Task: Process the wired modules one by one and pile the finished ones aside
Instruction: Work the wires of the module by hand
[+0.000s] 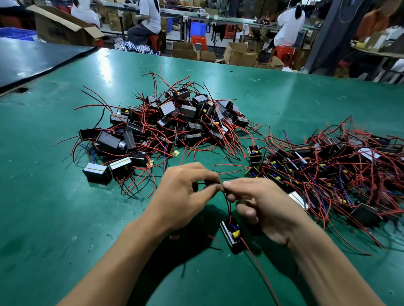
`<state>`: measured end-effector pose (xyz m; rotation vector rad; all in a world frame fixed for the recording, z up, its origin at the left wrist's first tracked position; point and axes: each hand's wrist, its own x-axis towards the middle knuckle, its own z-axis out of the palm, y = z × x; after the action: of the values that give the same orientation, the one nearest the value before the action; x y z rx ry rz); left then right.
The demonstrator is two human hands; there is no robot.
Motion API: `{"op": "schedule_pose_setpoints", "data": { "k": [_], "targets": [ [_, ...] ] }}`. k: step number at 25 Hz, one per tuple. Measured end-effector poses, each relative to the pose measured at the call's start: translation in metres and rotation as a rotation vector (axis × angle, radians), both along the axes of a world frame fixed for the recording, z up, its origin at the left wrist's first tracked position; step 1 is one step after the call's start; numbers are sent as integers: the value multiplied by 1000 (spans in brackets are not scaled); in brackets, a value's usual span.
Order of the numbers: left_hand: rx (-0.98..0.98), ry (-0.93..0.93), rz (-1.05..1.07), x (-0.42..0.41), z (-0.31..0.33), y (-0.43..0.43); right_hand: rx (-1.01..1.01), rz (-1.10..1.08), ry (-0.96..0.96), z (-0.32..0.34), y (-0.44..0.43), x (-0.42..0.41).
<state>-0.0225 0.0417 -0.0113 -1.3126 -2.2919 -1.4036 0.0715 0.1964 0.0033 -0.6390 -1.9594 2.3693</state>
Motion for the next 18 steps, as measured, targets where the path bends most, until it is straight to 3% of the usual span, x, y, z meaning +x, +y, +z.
{"op": "schedule_pose_setpoints", "data": {
  "k": [3,4,7,10,12,14,16,18],
  "targets": [
    [-8,-218,6,-3,2,-3,830,19,289,-3,4,5],
    [-33,-266,-8,-4,2,-4,1009,19,409,-6,6,4],
    [-74,-437,-65,-8,2,-6,1235,81,645,-9,10,0],
    [-42,-523,-62,-9,1,-6,1314,76,613,-6,10,1],
    [-5,-384,-16,-5,2,-5,1224,21,459,-7,2,2],
    [-20,-109,-7,1,4,-4,738,-9,213,-4,-4,1],
    [-69,29,-22,2,5,-6,213,-9,2,0,-6,2],
    [-75,-33,-12,-3,8,-11,195,11,-58,2,2,3]
  ]
}}
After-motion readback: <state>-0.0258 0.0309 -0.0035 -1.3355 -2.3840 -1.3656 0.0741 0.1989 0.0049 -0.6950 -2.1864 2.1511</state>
